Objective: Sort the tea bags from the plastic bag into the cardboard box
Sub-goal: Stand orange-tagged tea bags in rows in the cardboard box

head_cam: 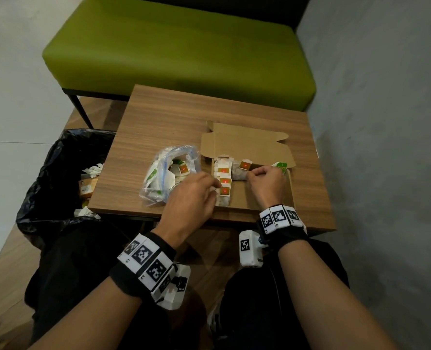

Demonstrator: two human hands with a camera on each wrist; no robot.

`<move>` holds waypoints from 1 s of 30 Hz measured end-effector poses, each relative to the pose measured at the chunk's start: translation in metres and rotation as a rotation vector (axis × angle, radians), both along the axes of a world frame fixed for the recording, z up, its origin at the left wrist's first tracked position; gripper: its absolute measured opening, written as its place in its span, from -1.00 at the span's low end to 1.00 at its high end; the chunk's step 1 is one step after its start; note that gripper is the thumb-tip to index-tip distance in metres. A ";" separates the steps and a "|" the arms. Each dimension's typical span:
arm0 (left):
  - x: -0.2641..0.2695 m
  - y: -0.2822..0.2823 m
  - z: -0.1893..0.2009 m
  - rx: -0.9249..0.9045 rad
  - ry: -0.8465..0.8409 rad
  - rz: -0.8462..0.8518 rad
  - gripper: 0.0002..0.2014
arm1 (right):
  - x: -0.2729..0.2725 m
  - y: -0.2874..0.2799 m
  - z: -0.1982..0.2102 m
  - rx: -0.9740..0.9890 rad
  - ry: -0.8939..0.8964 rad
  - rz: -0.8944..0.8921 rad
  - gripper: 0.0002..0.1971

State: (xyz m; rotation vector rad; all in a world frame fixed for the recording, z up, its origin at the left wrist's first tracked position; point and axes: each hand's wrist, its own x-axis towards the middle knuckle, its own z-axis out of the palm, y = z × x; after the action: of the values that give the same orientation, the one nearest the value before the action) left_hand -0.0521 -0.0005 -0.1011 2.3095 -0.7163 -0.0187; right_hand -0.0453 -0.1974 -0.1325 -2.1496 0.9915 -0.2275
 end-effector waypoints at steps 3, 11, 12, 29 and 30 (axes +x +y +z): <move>0.009 0.015 0.012 0.035 -0.142 0.207 -0.85 | -0.007 0.000 0.004 -0.006 -0.030 0.006 -0.94; 0.031 0.050 0.013 0.372 0.140 0.347 -0.58 | -0.015 0.022 0.016 -0.103 -0.109 0.134 -0.93; 0.030 0.051 0.011 0.360 0.143 0.337 -0.56 | -0.014 0.025 0.018 -0.121 -0.103 0.164 -0.93; 0.017 0.055 0.007 0.248 0.109 0.291 -0.39 | 0.006 0.117 0.033 -0.698 0.056 0.863 -0.74; 0.017 0.055 0.007 0.247 0.111 0.289 -0.38 | 0.008 0.119 0.033 -0.733 0.087 0.879 -0.73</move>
State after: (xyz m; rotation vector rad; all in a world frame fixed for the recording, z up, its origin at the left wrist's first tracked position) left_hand -0.0352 0.0541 -0.0946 2.6047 -0.3348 -0.1076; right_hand -0.0374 -0.0783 -0.0998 -3.0523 -0.1209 -0.0591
